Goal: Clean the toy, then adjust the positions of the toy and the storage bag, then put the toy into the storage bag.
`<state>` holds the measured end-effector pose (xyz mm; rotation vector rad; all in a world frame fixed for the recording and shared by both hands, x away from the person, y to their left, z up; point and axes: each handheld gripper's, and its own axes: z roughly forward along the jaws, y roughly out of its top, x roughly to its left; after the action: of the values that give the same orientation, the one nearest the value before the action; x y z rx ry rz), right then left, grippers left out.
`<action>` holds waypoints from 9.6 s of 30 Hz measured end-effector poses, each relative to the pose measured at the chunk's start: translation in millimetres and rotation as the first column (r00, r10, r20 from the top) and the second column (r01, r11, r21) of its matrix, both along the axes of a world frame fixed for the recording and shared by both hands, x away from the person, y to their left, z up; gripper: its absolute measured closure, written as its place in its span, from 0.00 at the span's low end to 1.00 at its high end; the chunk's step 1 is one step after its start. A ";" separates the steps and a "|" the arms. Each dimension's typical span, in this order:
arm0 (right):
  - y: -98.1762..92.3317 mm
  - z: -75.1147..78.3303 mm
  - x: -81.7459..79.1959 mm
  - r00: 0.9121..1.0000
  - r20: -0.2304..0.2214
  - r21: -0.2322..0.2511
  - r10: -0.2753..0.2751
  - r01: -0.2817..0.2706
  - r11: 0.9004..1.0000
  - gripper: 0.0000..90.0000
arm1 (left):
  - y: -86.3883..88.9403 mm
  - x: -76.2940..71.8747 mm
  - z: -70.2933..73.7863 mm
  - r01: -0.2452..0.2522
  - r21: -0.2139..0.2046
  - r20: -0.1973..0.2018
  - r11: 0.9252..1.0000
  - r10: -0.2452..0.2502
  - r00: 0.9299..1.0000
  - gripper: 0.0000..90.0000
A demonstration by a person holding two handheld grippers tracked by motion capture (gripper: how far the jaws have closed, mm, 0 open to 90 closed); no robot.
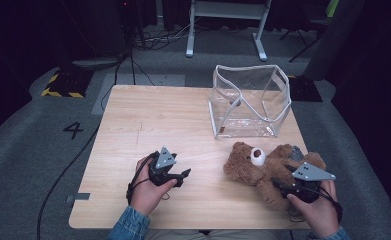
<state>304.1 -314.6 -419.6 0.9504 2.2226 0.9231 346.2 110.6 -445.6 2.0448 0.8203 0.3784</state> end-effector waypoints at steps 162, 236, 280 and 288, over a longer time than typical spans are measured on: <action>50.0 46.3 -38.8 0.878 -0.089 0.204 0.469 -0.445 0.872 0.62 | 75.9 -144.9 -7.2 -0.106 -0.052 0.044 0.993 0.108 0.993 0.61; 36.4 -9.3 72.6 0.842 -0.423 -0.276 0.336 -0.473 0.837 0.60 | 82.8 -72.5 -51.8 -0.211 0.086 -0.023 0.974 0.214 0.977 0.35; -42.4 126.0 13.7 0.947 0.173 0.497 0.271 -0.322 0.806 0.83 | 86.6 -72.1 -51.4 -0.226 0.053 -0.012 0.973 0.227 0.974 0.36; -17.1 152.6 10.0 0.924 0.214 0.477 0.317 -0.382 0.791 0.82 | 85.6 -71.6 -52.5 -0.221 0.051 -0.017 0.974 0.222 0.975 0.36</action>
<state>314.1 -331.7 -267.1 0.6653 2.1179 1.7652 274.6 196.2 -498.1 2.0102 1.0678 0.5038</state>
